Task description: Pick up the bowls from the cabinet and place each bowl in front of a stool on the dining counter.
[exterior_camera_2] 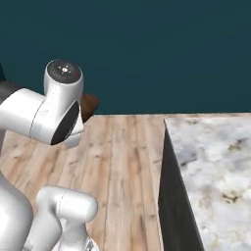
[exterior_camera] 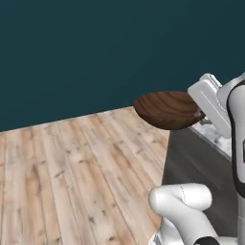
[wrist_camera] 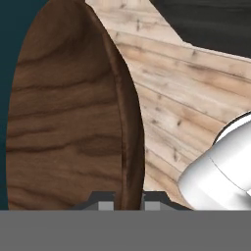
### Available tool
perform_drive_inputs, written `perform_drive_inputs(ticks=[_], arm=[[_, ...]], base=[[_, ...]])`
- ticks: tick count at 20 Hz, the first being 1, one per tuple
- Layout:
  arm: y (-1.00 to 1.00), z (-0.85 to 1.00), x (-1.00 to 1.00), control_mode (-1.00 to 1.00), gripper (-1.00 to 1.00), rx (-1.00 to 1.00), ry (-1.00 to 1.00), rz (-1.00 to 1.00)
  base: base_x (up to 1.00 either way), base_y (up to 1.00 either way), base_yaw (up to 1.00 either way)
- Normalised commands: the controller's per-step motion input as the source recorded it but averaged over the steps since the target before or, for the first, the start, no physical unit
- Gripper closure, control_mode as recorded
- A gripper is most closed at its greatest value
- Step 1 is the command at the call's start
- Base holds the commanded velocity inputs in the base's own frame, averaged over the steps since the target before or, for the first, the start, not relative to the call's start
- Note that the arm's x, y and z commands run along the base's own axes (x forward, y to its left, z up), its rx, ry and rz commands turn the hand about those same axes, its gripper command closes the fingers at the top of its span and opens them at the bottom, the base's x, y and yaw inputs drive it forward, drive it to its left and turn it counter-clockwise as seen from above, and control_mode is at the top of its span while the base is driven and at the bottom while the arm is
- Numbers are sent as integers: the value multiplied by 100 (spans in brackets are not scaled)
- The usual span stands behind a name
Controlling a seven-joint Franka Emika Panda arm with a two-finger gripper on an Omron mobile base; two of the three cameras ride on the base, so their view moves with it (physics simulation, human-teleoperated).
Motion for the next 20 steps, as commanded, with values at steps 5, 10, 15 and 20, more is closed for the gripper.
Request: perform_drive_inputs(ticks=[5, 10, 15, 20], arm=[[0, 0, 0, 100, 100, 0, 0, 0], [0, 0, 0, 100, 100, 0, 0, 0], [0, 0, 0, 100, 100, 0, 0, 0], [0, 0, 0, 100, 100, 0, 0, 0]], base=[[97, 73, -44], [87, 83, -52], [71, 89, -59], [65, 94, -61]])
